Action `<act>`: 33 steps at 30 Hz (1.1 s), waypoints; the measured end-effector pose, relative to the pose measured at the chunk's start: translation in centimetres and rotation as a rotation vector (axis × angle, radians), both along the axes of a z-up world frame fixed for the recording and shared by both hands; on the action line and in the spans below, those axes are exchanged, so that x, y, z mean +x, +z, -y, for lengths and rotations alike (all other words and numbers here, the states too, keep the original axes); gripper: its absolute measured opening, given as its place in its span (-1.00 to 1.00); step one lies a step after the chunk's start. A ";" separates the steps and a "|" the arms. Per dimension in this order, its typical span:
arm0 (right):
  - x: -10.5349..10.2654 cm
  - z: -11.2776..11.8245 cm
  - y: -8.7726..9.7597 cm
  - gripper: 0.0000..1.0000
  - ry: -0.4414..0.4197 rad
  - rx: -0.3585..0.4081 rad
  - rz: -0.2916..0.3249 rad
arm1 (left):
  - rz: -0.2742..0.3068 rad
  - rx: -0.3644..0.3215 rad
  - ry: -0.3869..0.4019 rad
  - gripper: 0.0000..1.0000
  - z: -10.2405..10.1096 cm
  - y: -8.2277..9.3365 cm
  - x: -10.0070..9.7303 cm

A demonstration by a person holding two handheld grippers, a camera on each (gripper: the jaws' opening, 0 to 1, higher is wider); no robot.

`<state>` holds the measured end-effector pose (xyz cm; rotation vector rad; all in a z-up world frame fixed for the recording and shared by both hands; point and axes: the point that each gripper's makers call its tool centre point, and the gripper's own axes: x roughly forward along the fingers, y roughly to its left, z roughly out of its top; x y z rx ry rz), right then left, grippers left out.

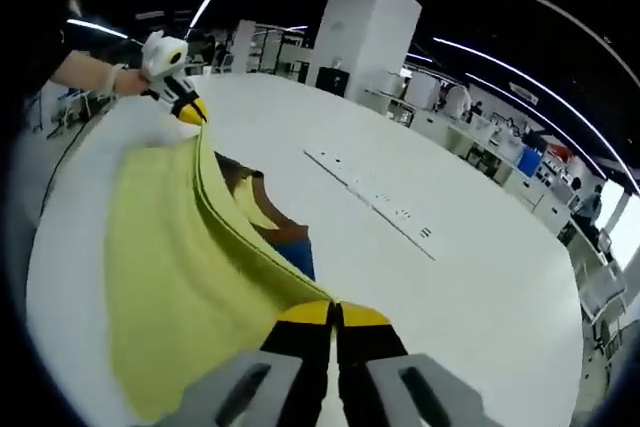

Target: Fold the garment on the visible template until the final outline fits inside the template.

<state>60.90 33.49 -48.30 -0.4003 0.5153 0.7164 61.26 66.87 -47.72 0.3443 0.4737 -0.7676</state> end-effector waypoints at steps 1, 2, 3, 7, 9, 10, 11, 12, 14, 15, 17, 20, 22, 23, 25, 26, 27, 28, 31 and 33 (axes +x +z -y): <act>0.0 -0.1 0.2 -1.00 -0.021 0.026 -0.013 | -0.014 -0.016 0.019 -1.00 0.1 0.1 0.0; 0.3 0.0 0.3 -1.00 -0.049 0.052 -0.024 | -0.020 -0.036 0.032 -1.00 0.4 0.3 -0.2; 0.5 0.0 0.2 -1.00 -0.061 0.068 -0.033 | -0.027 -0.053 0.049 -1.00 0.5 0.3 -0.1; 1.2 0.2 -1.0 -1.00 -0.117 0.086 -0.067 | -0.090 -0.103 0.114 -1.00 0.0 -0.9 0.4; 0.9 0.1 -1.9 -1.00 -0.148 0.105 -0.108 | -0.136 -0.146 0.163 -1.00 -0.4 -1.7 0.6; 1.0 0.1 -2.1 -1.00 -0.152 0.106 -0.111 | -0.175 -0.180 0.184 -1.00 -0.6 -2.0 1.2; 1.2 0.0 -2.4 -1.00 -0.150 0.103 -0.113 | -0.179 -0.180 0.190 -1.00 -0.7 -2.2 1.4; 1.3 -0.2 -2.8 -1.00 -0.151 0.097 -0.117 | -0.169 -0.163 0.184 -1.00 -0.6 -2.4 1.2; 2.2 0.0 -3.4 -1.00 -0.156 0.095 -0.127 | -0.173 -0.144 0.182 -1.00 -0.5 -3.2 0.8; 2.2 0.1 -3.6 -1.00 -0.162 0.095 -0.135 | -0.182 -0.143 0.188 -1.00 -0.6 -3.5 0.9; 1.8 0.3 -3.7 -1.00 -0.167 0.091 -0.139 | -0.197 -0.151 0.199 -1.00 -0.9 -4.1 1.4; 1.7 0.1 -3.7 -1.00 -0.167 0.080 -0.131 | -0.206 -0.143 0.200 -1.00 -1.0 -4.3 1.6; 1.8 0.2 -3.8 -1.00 -0.166 0.072 -0.131 | -0.211 -0.138 0.202 -0.99 -0.7 -4.4 1.6; 2.0 0.3 -3.8 -1.00 -0.169 0.071 -0.132 | -0.208 -0.134 0.202 -0.99 -0.7 -4.4 1.6; 1.9 0.3 -3.9 -1.00 -0.173 0.073 -0.140 | -0.204 -0.123 0.201 -0.99 -0.8 -4.7 1.7; 1.8 0.4 -4.1 -1.00 -0.178 0.069 -0.146 | -0.209 -0.132 0.207 -0.99 -1.0 -4.9 2.0; 1.8 0.4 -4.2 -1.00 -0.179 0.067 -0.149 | -0.215 -0.140 0.211 -0.99 -1.0 -4.9 2.1; 1.7 0.4 -4.4 -1.00 -0.179 0.062 -0.151 | -0.214 -0.139 0.213 -0.99 -1.0 -4.9 2.1; 1.9 0.6 -4.6 -1.00 -0.184 0.059 -0.151 | -0.205 -0.130 0.217 -0.99 -1.0 -5.0 1.9; 1.9 0.5 -4.6 -1.00 -0.184 0.051 -0.142 | -0.198 -0.123 0.219 -0.99 -1.1 -5.1 2.2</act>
